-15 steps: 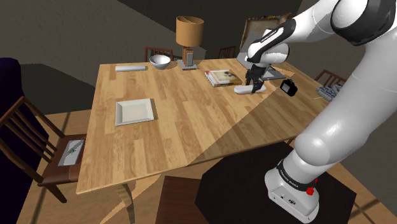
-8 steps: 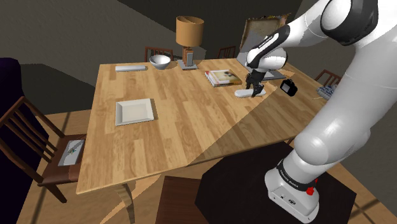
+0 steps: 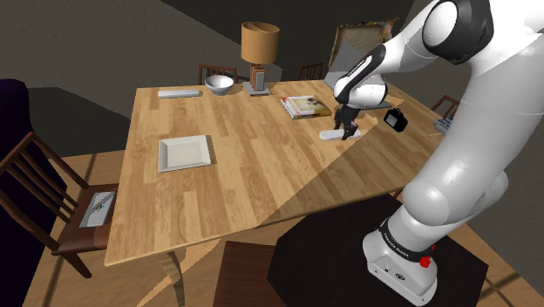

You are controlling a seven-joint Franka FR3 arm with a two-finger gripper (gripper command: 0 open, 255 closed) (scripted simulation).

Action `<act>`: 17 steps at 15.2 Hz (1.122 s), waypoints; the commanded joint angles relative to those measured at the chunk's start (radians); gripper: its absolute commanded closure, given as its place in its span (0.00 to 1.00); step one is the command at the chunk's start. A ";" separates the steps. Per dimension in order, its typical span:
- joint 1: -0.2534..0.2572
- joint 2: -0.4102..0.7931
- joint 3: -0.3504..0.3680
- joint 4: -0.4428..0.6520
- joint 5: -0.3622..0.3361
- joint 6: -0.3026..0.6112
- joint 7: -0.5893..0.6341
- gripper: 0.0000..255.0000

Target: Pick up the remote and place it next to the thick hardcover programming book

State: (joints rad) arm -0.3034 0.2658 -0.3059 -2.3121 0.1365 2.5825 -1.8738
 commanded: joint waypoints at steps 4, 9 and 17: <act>-0.008 0.032 0.010 0.003 0.020 0.028 -0.014 1.00; -0.008 0.032 0.010 0.003 0.020 0.028 -0.014 1.00; 0.007 -0.030 -0.010 0.002 -0.018 -0.030 0.012 0.00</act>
State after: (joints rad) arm -0.2995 0.2541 -0.3091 -2.3175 0.1315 2.5776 -1.8690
